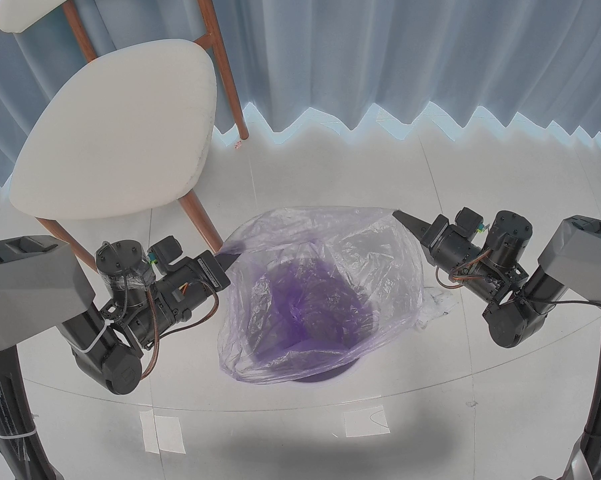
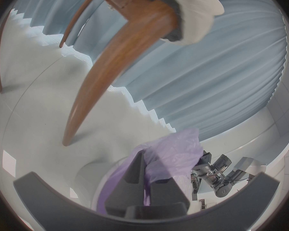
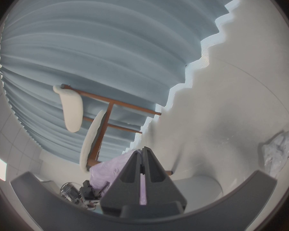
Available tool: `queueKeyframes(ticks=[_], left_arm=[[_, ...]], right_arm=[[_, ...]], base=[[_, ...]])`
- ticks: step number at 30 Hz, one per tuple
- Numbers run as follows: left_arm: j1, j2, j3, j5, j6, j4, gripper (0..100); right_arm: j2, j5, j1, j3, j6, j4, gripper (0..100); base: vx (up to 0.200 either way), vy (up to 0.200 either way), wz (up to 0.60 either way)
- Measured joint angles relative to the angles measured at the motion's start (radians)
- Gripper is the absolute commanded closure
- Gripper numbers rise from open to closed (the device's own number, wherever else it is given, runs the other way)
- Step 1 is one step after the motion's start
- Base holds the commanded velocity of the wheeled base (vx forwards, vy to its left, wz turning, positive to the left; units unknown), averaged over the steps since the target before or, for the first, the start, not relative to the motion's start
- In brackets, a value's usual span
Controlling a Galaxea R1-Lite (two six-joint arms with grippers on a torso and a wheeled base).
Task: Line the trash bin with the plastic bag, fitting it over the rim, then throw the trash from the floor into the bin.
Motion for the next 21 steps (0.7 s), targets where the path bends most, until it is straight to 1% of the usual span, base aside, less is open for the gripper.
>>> queueKeyframes(ticks=[5,6,11,17,21], left_arm=[[0.021,0.037,-0.034,0.001,-0.007,0.001,100],[0.023,0.045,-0.040,0.003,-0.008,0.002,100],[0.029,0.077,-0.071,0.012,-0.040,0.002,100],[0.030,0.091,-0.097,0.016,-0.160,0.007,100],[0.034,0.099,-0.113,0.016,-0.182,0.030,100]], right_arm=[[0.036,-0.118,0.013,-0.083,-0.001,0.039,100],[0.045,-0.129,0.017,-0.095,0.000,0.042,100],[0.076,-0.141,0.028,-0.130,0.000,0.047,100],[0.092,-0.149,0.032,-0.146,0.001,0.058,100],[0.105,-0.191,0.034,-0.172,0.002,0.092,100]], base=[[0.000,0.000,0.00],[0.000,0.000,0.00],[0.000,0.000,0.00],[0.000,0.000,0.00],[0.000,0.000,0.00]])
